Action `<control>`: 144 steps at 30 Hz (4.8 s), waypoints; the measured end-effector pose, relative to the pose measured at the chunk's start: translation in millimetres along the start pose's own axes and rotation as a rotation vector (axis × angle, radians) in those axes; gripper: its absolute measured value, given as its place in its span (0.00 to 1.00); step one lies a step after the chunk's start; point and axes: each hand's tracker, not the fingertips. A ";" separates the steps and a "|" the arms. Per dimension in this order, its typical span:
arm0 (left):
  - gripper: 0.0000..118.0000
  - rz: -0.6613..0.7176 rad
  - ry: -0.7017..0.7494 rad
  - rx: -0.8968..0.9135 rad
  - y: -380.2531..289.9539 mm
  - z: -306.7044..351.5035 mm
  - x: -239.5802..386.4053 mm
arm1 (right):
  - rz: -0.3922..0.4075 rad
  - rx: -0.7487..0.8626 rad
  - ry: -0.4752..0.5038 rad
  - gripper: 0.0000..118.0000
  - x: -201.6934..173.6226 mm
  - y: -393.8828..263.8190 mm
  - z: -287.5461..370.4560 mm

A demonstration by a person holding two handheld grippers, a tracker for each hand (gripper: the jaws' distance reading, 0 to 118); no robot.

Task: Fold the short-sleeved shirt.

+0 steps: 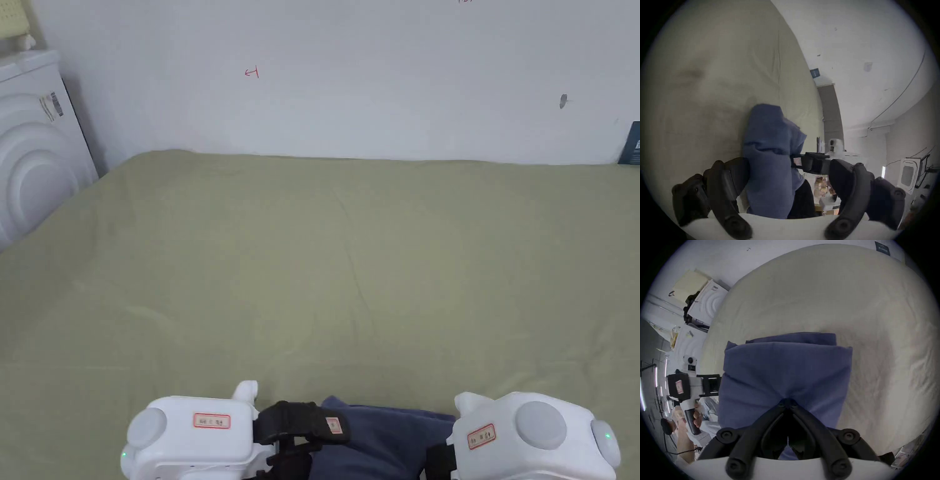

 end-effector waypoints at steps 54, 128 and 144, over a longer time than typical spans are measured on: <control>0.19 -0.023 0.629 0.246 105.4 365.2 -94.1 | 0.133 0.016 0.069 0.00 -93.6 6.4 -32.3; 1.00 -0.805 0.744 0.971 -123.0 -12.4 290.6 | 0.247 1.084 -0.614 1.00 -30.3 -67.5 246.2; 1.00 -0.853 0.763 0.974 -130.6 -19.8 290.2 | 0.251 1.121 -0.583 1.00 -24.3 -66.4 247.3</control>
